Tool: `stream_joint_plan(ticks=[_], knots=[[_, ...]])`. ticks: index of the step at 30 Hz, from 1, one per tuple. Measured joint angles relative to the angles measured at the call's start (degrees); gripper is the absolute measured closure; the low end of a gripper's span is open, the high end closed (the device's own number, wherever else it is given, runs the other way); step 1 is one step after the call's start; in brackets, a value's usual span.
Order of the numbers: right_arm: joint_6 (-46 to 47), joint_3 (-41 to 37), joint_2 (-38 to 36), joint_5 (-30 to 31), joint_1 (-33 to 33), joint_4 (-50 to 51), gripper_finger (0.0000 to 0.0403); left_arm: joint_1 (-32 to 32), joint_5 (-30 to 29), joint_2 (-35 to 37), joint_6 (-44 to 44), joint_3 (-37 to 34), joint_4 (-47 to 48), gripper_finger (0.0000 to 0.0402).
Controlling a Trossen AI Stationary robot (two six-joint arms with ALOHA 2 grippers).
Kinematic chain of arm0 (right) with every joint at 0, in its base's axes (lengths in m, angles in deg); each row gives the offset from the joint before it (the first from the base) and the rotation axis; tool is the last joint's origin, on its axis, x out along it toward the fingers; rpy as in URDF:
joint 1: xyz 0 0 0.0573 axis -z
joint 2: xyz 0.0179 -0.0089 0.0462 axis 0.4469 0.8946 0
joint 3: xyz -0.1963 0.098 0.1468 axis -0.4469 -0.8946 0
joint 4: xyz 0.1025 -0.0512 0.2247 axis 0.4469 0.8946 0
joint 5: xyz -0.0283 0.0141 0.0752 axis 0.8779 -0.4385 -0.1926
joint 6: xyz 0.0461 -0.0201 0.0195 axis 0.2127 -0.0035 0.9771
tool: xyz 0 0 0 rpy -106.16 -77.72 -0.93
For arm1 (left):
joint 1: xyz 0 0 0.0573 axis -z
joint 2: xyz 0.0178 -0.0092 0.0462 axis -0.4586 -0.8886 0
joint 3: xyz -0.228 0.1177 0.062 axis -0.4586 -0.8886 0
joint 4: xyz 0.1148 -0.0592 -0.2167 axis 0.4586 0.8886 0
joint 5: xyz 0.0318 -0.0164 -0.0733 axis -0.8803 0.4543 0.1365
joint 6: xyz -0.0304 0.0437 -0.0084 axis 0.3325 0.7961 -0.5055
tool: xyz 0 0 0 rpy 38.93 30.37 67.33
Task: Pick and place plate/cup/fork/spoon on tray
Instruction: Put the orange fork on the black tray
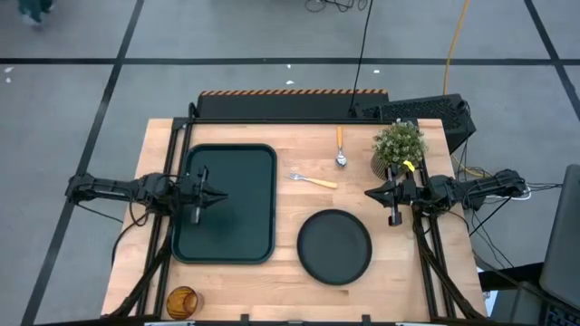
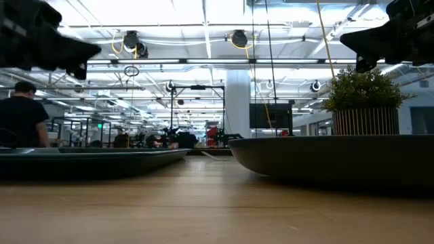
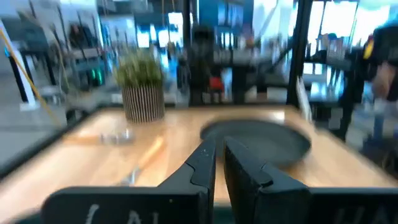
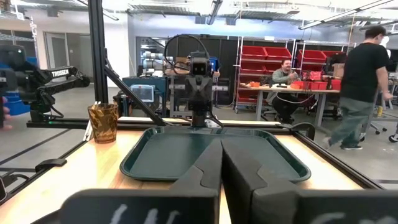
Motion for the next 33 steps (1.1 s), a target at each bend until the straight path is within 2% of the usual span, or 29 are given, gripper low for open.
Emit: stream_joint_plan(ticks=[4,11,15,18,20,24,27,33], knots=[[0.0,0.0,0.0,0.0,0.0,0.0,0.0403,0.0,0.0,0.0,-0.4,0.0,-9.8,0.0366],[0.0,0.0,0.0,0.0,0.0,0.0,0.0403,0.0,0.0,0.0,-7.3,0.0,-24.9,0.0366],[0.0,0.0,0.0,0.0,0.0,0.0,0.0403,0.0,0.0,0.0,-15.0,0.0,-30.3,0.0366],[0.0,0.0,0.0,0.0,0.0,0.0,0.0403,0.0,-0.5,0.0,-14.7,0.0,-32.7,0.0366],[0.0,0.0,0.0,0.0,0.0,0.0,0.0403,0.0,-0.5,0.0,-14.0,0.0,-31.7,0.0366],[0.0,0.0,0.0,0.0,0.0,0.0,0.0403,0.0,2.3,0.0,-15.5,0.0,-23.9,0.0366],[0.0,0.0,0.0,0.0,0.0,0.0,0.0403,0.0,2.1,0.0,-17.1,0.0,-19.8,0.0366],[0.0,0.0,0.0,0.0,0.0,0.0,0.0403,-0.1,1.3,0.0,-14.7,0.0,-13.8,0.0366]])
